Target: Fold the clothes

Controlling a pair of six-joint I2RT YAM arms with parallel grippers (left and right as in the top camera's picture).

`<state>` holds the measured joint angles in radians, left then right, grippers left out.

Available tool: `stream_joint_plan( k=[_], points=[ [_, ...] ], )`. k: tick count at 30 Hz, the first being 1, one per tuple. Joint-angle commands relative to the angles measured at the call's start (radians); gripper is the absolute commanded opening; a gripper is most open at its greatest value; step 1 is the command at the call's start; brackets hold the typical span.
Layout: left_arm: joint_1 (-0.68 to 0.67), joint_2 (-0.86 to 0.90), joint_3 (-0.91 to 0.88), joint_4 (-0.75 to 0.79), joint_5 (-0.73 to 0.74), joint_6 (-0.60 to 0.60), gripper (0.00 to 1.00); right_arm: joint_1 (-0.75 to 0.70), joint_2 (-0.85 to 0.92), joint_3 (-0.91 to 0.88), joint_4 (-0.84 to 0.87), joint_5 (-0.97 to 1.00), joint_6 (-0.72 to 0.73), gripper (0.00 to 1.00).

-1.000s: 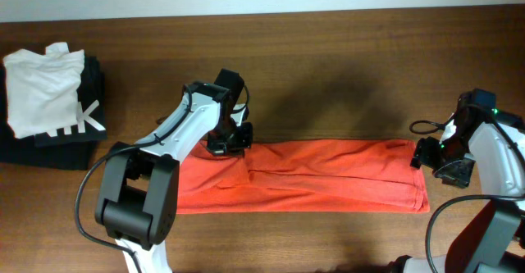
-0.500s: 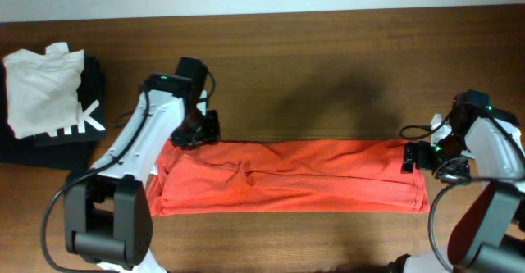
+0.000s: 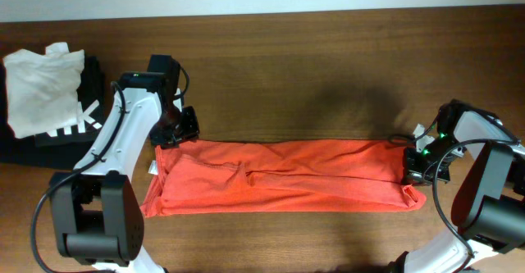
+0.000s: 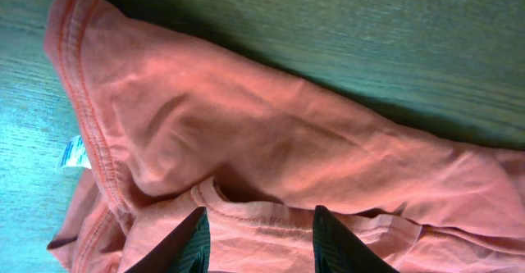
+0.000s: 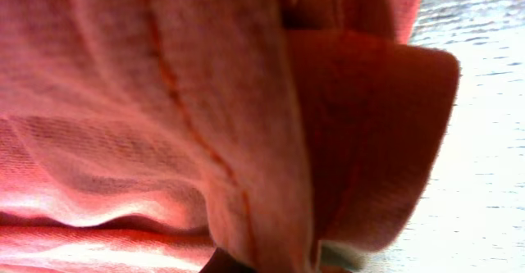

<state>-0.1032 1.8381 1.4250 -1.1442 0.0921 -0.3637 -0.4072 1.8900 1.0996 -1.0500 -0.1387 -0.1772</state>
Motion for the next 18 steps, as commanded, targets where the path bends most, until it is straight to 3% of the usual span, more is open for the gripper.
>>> stream_joint_plan(
  k=[1, 4, 8, 18],
  points=[
    [0.034, -0.013, 0.013, -0.027, -0.012, 0.036, 0.4, 0.002, 0.033, 0.098, -0.088, -0.062, 0.081, 0.04],
    [0.087, -0.013, 0.013, -0.047, -0.011, 0.043, 0.4, 0.005, 0.031, 0.29, -0.282, -0.066, 0.081, 0.04],
    [0.119, -0.013, 0.013, -0.047, -0.01, 0.043, 0.4, 0.09, -0.01, 0.392, -0.379, -0.068, 0.081, 0.04],
    [0.119, -0.013, 0.013, -0.054, -0.011, 0.047, 0.4, 0.655, -0.019, 0.391, -0.34, -0.079, 0.303, 0.04]
  ],
)
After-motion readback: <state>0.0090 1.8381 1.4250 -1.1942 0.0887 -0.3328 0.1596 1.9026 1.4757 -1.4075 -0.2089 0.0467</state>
